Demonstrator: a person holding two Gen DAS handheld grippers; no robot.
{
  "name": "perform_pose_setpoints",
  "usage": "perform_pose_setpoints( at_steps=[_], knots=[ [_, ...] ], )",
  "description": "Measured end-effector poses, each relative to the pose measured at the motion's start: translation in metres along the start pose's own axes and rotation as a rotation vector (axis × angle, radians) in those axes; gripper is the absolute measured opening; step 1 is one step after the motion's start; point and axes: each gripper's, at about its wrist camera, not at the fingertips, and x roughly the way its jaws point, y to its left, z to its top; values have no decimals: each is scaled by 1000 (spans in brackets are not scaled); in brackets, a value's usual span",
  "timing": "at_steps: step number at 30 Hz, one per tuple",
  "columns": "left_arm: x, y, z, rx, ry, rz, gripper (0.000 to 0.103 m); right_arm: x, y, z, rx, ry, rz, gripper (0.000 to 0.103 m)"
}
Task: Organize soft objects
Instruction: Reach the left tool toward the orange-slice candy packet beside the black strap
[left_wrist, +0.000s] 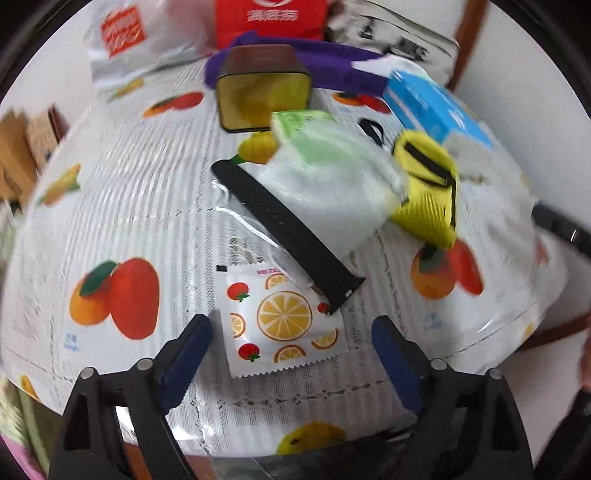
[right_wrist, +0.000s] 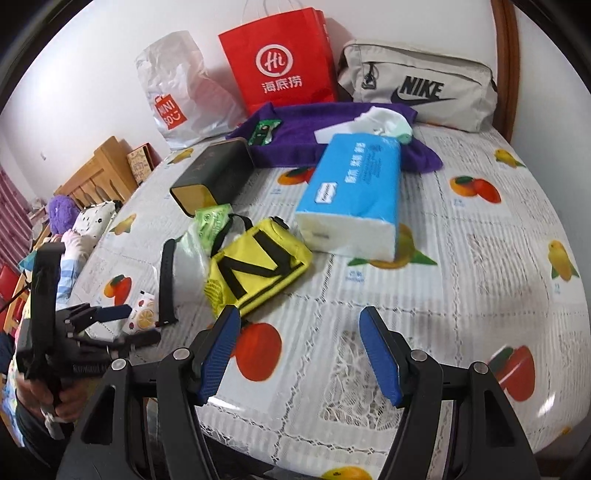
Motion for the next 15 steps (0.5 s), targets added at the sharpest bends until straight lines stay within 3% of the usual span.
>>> perform_pose_setpoints(
  at_steps=[3,5,8,15],
  knots=[
    [-1,-3,-3,11,-48,21,88,-1,-1,-4,2,-2,-5,67],
    [-5,3,-3,5,-82,34,63,0,0,-6,0,1,-11,67],
    [-9,16,-2,-1,-103,31,42,2,0,-7,0,8,-14,67],
    [-11,24,-1,5,-137,-6,25,8,5,-8,-8,24,-8,66]
  ],
)
